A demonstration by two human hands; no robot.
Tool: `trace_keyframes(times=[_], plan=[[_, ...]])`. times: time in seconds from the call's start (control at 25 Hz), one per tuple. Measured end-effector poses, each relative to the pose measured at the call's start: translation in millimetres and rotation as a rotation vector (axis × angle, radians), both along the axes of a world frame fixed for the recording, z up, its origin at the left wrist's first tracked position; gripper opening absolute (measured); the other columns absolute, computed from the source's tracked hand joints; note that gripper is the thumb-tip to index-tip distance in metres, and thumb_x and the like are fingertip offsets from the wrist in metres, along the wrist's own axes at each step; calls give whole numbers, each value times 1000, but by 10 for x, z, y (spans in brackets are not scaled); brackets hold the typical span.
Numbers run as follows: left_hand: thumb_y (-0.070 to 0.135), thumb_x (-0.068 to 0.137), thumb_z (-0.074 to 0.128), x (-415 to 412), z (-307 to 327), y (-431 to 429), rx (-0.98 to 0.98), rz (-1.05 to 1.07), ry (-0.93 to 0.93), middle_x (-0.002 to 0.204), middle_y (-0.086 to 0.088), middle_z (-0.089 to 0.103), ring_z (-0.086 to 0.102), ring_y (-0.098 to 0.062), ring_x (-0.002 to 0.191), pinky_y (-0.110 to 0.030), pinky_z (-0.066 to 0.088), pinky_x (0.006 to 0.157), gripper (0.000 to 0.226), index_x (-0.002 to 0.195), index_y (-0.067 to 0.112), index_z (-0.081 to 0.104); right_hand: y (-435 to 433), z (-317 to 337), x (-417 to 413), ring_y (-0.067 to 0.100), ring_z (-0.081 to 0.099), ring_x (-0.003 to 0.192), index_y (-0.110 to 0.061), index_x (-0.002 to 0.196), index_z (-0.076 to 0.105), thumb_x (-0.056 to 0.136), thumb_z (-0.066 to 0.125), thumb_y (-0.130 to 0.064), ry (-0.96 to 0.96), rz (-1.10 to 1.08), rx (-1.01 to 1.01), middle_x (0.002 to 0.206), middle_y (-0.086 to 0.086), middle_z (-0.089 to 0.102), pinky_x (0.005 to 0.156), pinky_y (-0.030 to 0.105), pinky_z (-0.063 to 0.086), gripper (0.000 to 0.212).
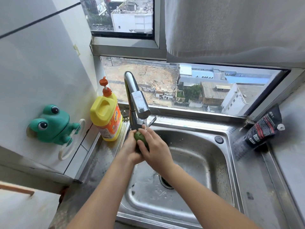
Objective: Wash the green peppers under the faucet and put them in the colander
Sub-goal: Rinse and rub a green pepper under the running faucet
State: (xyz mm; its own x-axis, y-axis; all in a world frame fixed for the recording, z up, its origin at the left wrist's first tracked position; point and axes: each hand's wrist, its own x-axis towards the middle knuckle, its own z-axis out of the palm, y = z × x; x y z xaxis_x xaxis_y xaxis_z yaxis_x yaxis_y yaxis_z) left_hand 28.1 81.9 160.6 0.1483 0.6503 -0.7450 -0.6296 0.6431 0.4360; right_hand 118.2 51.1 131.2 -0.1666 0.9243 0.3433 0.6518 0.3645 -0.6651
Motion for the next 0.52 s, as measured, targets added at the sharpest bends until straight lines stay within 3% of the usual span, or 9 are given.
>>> trace_keyframes(times=[0.08, 0.16, 0.28, 0.36, 0.44, 0.52], plan=[[44, 94, 36, 82, -42, -27, 71, -23, 58, 71, -5, 67, 66, -21, 68, -25, 54, 57, 41, 78, 16, 62, 64, 129, -27, 23, 55, 120, -14, 128, 57, 96, 37, -38, 28, -136, -219, 132, 6, 58, 99, 33, 43, 45], [45, 97, 34, 159, -80, -56, 165, -74, 206, 87, -8, 67, 63, -22, 81, -32, 53, 63, 39, 86, 19, 61, 257, 280, -2, 30, 58, 107, -13, 106, 62, 97, 37, -36, 148, -209, -552, 113, 11, 66, 93, 39, 45, 35], [48, 97, 37, 208, -77, -72, 278, -145, 404, 105, -10, 63, 62, -23, 89, -38, 54, 67, 38, 110, 18, 56, 478, 417, 150, 27, 60, 94, -20, 80, 63, 96, 45, -39, 499, -167, -930, 99, 12, 63, 94, 40, 49, 30], [48, 96, 40, 251, -75, -51, 340, -144, 439, 112, -12, 62, 63, -22, 90, -36, 54, 65, 41, 120, 17, 52, 528, 413, 151, 26, 61, 91, -16, 83, 68, 95, 49, -40, 549, -217, -889, 94, 13, 65, 89, 40, 51, 33], [45, 98, 38, 275, -41, -17, 357, -84, 426, 111, -13, 65, 64, -22, 88, -33, 52, 62, 38, 113, 16, 58, 444, 349, 58, 21, 58, 83, -9, 88, 65, 96, 48, -39, 526, -289, -674, 83, 5, 64, 77, 35, 48, 35], [47, 98, 36, 249, 23, 48, 246, -26, 339, 105, -11, 66, 64, -23, 86, -33, 51, 61, 39, 101, 17, 61, 320, 285, -8, 18, 58, 98, -10, 109, 63, 97, 47, -28, 506, -259, -487, 102, 3, 65, 85, 29, 45, 27]])
